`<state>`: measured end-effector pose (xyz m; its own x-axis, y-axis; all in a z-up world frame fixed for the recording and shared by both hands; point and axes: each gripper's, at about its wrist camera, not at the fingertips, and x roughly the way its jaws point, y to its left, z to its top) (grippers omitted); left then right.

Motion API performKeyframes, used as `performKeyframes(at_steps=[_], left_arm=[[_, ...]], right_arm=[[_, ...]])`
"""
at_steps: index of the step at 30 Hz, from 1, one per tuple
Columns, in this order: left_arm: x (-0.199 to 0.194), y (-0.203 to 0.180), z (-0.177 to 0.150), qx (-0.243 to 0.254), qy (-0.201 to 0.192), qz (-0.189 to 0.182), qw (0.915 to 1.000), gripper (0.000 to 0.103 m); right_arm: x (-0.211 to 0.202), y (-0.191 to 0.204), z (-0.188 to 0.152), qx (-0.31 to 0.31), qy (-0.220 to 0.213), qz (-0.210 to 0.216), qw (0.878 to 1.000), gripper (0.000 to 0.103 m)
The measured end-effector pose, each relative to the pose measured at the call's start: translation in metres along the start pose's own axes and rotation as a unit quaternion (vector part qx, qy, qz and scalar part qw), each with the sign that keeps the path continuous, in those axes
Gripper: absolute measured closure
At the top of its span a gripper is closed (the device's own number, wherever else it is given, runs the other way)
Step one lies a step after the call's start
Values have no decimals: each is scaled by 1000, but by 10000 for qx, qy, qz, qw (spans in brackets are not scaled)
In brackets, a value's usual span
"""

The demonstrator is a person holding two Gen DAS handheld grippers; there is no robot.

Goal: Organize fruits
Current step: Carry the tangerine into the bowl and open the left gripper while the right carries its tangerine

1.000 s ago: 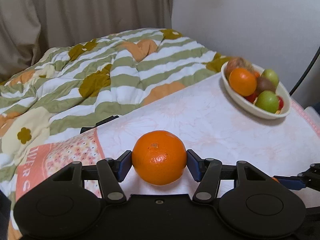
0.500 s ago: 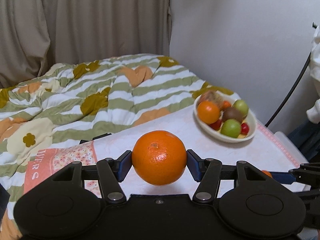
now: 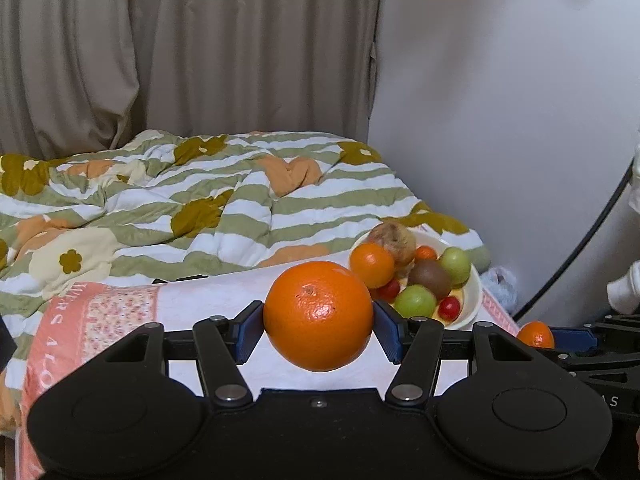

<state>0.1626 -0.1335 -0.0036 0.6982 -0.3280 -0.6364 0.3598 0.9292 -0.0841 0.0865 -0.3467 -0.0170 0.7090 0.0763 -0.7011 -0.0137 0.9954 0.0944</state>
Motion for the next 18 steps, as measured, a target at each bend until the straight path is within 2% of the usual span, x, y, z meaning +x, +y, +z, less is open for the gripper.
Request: performKeyframes(at_steps=[11,18], left_arm=[[43,-68,15,-303,-36,257,9992,40],[88,-93,26,-155,93,255,9995,40]], right_arm=[[33,-81,27,-483,25,255,9985,51],[67,-110,34,-426,141,291,9986,51]])
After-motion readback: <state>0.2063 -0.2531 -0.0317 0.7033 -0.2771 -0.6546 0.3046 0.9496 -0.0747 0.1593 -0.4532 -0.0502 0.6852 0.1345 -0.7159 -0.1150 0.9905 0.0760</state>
